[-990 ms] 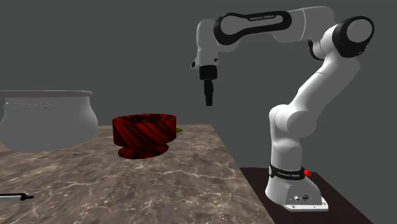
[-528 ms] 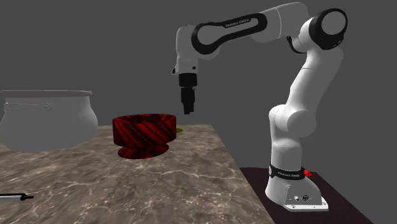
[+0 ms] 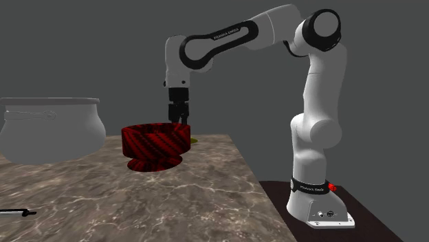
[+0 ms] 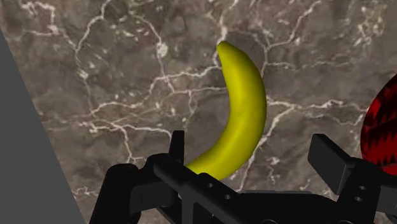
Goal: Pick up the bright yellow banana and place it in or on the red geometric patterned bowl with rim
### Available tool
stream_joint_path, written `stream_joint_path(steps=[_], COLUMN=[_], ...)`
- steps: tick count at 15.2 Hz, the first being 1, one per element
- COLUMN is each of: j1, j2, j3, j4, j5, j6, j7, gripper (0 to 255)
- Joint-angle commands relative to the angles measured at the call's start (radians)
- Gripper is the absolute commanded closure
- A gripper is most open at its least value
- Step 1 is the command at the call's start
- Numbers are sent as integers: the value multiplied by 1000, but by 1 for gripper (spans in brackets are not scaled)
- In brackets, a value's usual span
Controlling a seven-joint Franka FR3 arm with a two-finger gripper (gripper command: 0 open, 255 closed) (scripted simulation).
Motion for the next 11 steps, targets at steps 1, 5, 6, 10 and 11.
stream_joint_path(steps=[1,5,6,10,11], j1=[2,2,2,2,2], j2=[26,39,43,50,50], j3=[5,5,5,5,5], j4=[9,-32,-41,-56,-56], j5=[-4,-5,-6,-6,-6], j6=[19,73,86,107,107], j7=[11,12,13,13,13], gripper=[0,0,0,0,0])
